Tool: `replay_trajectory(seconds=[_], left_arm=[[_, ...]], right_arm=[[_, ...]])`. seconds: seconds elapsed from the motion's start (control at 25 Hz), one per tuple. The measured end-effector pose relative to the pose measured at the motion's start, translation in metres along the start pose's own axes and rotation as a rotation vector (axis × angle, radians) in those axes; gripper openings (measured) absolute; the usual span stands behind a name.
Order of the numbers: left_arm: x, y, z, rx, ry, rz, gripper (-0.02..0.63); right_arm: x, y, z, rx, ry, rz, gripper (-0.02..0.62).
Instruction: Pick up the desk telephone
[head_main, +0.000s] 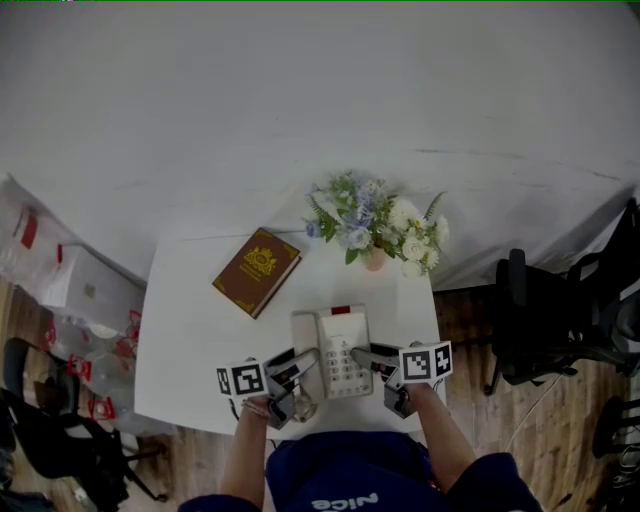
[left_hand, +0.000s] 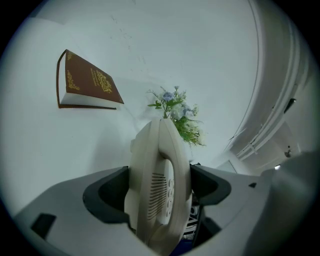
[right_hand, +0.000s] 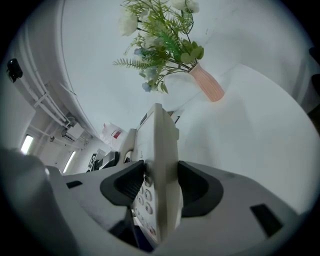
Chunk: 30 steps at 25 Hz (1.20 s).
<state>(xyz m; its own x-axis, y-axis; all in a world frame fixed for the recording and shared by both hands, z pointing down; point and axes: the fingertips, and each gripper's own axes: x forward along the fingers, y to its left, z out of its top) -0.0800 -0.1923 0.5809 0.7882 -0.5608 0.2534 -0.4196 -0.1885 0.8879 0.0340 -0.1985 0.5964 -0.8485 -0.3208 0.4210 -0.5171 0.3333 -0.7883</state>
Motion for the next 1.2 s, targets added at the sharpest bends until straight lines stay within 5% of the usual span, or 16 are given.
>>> replay_trajectory(seconds=[1.04, 1.2], left_arm=[[-0.045, -0.102, 0.036, 0.13, -0.137, -0.09, 0.391], [-0.047, -0.123, 0.044, 0.077, -0.176, -0.111, 0.391]], right_arm=[[-0.051, 0.101, 0.04, -0.159, -0.192, 0.062, 0.231], [-0.061, 0.116, 0.054, -0.168, -0.246, 0.092, 0.229]])
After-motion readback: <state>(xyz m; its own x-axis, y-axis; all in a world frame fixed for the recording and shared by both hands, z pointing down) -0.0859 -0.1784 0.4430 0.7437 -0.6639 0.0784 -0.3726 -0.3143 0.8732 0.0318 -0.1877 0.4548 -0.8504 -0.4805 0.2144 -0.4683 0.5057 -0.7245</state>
